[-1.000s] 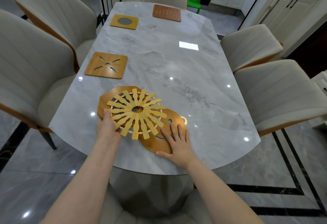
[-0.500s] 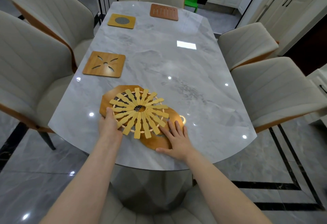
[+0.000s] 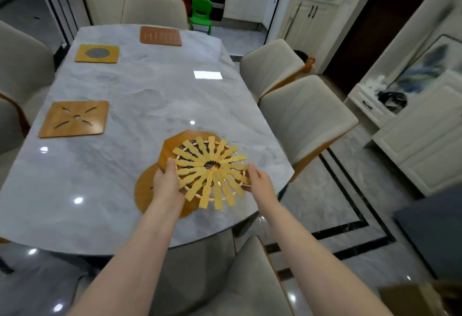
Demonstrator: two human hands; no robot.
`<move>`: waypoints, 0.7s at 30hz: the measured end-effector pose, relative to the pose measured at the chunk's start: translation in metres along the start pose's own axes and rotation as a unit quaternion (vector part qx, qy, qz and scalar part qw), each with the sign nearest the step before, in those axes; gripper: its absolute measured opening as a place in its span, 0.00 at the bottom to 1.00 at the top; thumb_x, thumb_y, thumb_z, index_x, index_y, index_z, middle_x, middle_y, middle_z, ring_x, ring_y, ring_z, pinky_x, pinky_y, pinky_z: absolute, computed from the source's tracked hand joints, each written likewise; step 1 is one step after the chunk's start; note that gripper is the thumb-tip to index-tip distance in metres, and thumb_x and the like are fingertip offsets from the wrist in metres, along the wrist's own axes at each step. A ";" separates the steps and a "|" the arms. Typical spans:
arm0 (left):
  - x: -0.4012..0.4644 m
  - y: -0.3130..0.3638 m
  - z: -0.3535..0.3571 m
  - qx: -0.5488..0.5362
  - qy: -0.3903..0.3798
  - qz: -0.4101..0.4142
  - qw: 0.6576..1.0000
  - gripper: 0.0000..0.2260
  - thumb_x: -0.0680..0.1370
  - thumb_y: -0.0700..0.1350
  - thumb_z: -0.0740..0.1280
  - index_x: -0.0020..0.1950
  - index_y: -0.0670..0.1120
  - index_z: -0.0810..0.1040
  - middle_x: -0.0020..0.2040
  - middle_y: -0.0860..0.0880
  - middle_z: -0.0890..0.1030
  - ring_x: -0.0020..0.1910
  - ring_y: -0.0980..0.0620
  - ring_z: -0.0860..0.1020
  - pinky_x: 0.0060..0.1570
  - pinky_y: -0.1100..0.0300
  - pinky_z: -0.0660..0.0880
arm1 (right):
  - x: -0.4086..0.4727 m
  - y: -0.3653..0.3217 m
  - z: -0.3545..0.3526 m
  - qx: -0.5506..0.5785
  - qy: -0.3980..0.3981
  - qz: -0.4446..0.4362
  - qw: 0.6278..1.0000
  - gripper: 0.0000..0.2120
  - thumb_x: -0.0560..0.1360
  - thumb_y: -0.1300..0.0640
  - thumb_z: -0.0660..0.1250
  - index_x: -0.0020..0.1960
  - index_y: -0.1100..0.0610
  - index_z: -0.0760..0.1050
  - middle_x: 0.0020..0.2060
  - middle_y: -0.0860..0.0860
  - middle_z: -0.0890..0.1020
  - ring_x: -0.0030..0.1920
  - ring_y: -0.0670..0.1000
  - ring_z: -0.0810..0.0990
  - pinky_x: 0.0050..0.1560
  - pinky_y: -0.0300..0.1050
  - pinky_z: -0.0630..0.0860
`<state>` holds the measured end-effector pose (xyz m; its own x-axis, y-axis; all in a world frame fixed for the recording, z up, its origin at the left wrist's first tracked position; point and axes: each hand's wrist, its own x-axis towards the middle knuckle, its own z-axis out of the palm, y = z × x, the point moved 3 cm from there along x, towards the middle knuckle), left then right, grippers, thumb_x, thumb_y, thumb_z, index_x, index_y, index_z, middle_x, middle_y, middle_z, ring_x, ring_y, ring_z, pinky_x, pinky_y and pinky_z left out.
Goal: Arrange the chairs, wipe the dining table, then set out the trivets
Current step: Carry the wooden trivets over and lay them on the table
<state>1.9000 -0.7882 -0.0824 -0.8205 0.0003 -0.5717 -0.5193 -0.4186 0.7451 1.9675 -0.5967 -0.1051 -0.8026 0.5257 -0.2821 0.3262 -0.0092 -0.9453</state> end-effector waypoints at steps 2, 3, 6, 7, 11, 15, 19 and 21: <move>-0.011 -0.015 0.033 0.013 -0.029 -0.002 0.999 0.14 0.83 0.48 0.57 0.64 0.43 0.72 0.56 0.44 0.80 0.43 0.50 0.80 0.34 0.57 0.75 | 0.000 -0.004 -0.035 0.014 0.028 0.001 1.000 0.18 0.81 0.48 0.57 0.51 0.61 0.79 0.44 0.53 0.83 0.45 0.51 0.82 0.44 0.40 0.80; -0.015 -0.023 0.045 0.020 -0.043 -0.004 0.999 0.14 0.83 0.48 0.57 0.65 0.43 0.72 0.56 0.44 0.80 0.43 0.50 0.80 0.34 0.57 0.75 | -0.001 -0.005 -0.050 0.017 0.039 0.003 0.999 0.18 0.81 0.48 0.59 0.52 0.62 0.78 0.43 0.53 0.83 0.44 0.51 0.82 0.43 0.40 0.80; -0.027 -0.050 0.089 0.044 -0.080 -0.010 0.996 0.16 0.82 0.49 0.58 0.66 0.43 0.72 0.58 0.44 0.80 0.45 0.49 0.81 0.35 0.58 0.75 | 0.000 -0.004 -0.103 0.035 0.062 0.007 0.997 0.12 0.77 0.49 0.66 0.49 0.59 0.79 0.43 0.52 0.84 0.44 0.50 0.83 0.43 0.43 0.81; -0.031 -0.060 0.103 0.046 -0.087 -0.012 0.995 0.16 0.82 0.49 0.58 0.67 0.43 0.72 0.58 0.44 0.81 0.46 0.49 0.81 0.34 0.58 0.76 | 0.001 -0.004 -0.120 0.039 0.065 0.006 0.997 0.10 0.76 0.50 0.68 0.48 0.57 0.79 0.42 0.52 0.84 0.43 0.50 0.83 0.43 0.42 0.81; -0.055 -0.112 0.176 0.055 -0.107 -0.018 0.993 0.16 0.82 0.50 0.58 0.66 0.43 0.72 0.57 0.43 0.81 0.48 0.47 0.81 0.32 0.59 0.77 | 0.015 -0.004 -0.207 0.052 0.070 0.023 0.996 0.11 0.74 0.54 0.72 0.51 0.59 0.78 0.41 0.51 0.84 0.38 0.46 0.82 0.34 0.35 0.78; -0.081 -0.167 0.251 0.018 -0.109 -0.034 0.993 0.17 0.82 0.49 0.59 0.68 0.43 0.71 0.59 0.42 0.80 0.51 0.45 0.81 0.33 0.57 0.79 | 0.036 -0.003 -0.300 0.071 0.079 0.027 0.994 0.13 0.73 0.57 0.72 0.53 0.62 0.77 0.43 0.55 0.84 0.39 0.47 0.82 0.34 0.37 0.77; -0.109 -0.207 0.324 0.001 -0.109 -0.056 0.992 0.17 0.81 0.50 0.61 0.66 0.42 0.71 0.57 0.43 0.80 0.50 0.45 0.80 0.38 0.54 0.77 | 0.058 -0.009 -0.385 0.066 0.099 0.035 0.992 0.13 0.72 0.55 0.74 0.54 0.60 0.78 0.48 0.56 0.84 0.46 0.52 0.84 0.43 0.43 0.80; -0.119 -0.215 0.359 0.006 -0.110 -0.055 0.992 0.16 0.81 0.50 0.60 0.65 0.43 0.71 0.55 0.44 0.79 0.48 0.46 0.79 0.41 0.53 0.77 | 0.071 -0.017 -0.420 0.064 0.103 0.033 0.992 0.13 0.72 0.56 0.74 0.53 0.59 0.77 0.47 0.56 0.84 0.46 0.53 0.84 0.46 0.45 0.81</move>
<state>2.0236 -0.3720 -0.0516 -0.7899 0.2444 -0.5625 -0.6109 -0.3948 0.6863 2.1149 -0.2018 -0.0402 -0.6587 0.6822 -0.3173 0.2976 -0.1511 -0.9427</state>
